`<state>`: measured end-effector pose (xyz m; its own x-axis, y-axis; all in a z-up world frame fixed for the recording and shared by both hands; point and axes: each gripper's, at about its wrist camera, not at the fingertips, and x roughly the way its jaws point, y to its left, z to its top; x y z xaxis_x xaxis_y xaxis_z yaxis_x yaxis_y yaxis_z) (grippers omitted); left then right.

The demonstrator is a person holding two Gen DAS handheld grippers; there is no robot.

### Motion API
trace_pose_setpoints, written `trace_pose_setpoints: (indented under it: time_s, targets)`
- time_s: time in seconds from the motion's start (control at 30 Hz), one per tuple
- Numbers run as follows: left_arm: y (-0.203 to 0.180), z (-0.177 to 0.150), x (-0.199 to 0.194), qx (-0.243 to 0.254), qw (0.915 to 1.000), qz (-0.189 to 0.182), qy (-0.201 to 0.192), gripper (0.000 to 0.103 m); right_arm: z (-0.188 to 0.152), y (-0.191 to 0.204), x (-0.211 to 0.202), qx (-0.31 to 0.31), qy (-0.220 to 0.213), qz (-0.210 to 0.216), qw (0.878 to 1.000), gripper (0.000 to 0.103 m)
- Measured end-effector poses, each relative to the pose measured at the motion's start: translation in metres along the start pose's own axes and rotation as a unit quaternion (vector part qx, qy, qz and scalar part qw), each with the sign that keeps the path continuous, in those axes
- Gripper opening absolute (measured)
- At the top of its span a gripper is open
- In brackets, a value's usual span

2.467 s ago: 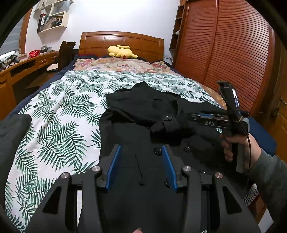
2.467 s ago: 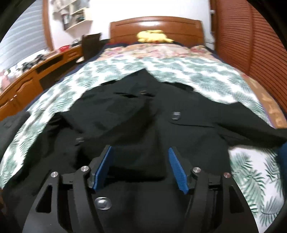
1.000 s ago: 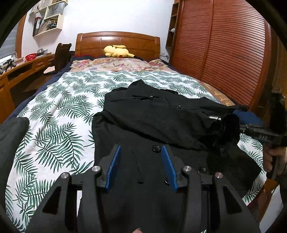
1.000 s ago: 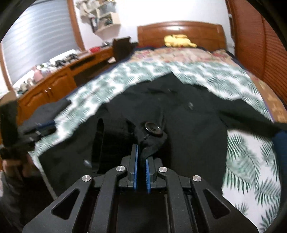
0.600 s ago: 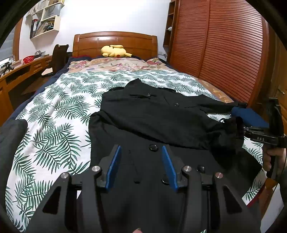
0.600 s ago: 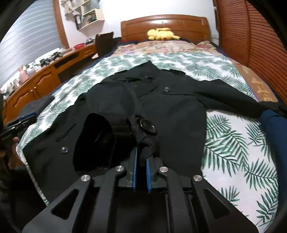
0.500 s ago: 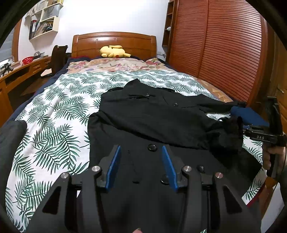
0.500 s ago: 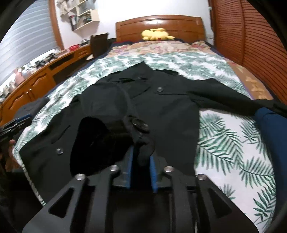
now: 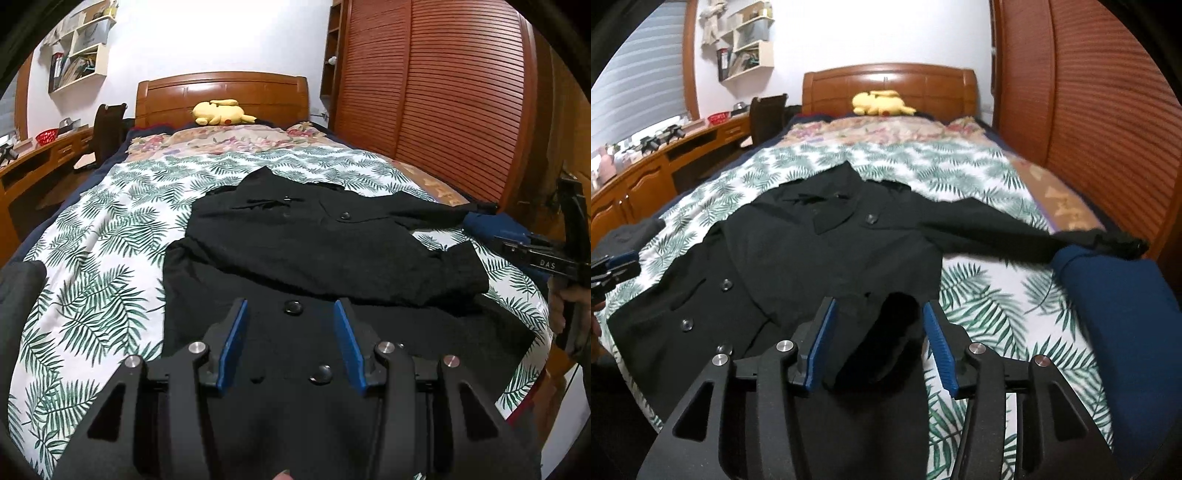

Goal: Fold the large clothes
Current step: 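Open the right tool and move it to the other coat sleeve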

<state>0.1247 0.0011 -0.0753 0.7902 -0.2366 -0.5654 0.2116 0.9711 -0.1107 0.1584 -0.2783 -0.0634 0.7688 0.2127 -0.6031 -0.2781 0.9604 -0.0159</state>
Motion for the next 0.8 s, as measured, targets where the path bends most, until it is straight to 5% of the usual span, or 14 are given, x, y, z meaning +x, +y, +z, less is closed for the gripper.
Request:
trace_pose_setpoints:
  time_s: [0.37, 0.6, 0.8]
  targets:
    - [-0.039, -0.002, 0.015, 0.038, 0.9992, -0.005, 0.004, 0.047, -0.015, 0.012, 0.045, -0.039, 0.041, 0.015, 0.998, 0.05]
    - [-0.05, -0.003, 0.021, 0.044, 0.9989, -0.013, 0.008, 0.047, -0.049, -0.005, 0.086, -0.037, 0.142, -0.005, 0.989, 0.05]
    - [-0.055, -0.003, 0.029, 0.043, 0.9989, -0.017, 0.011, 0.047, -0.056, -0.015, 0.067, -0.032, 0.132, 0.01, 0.991, 0.05]
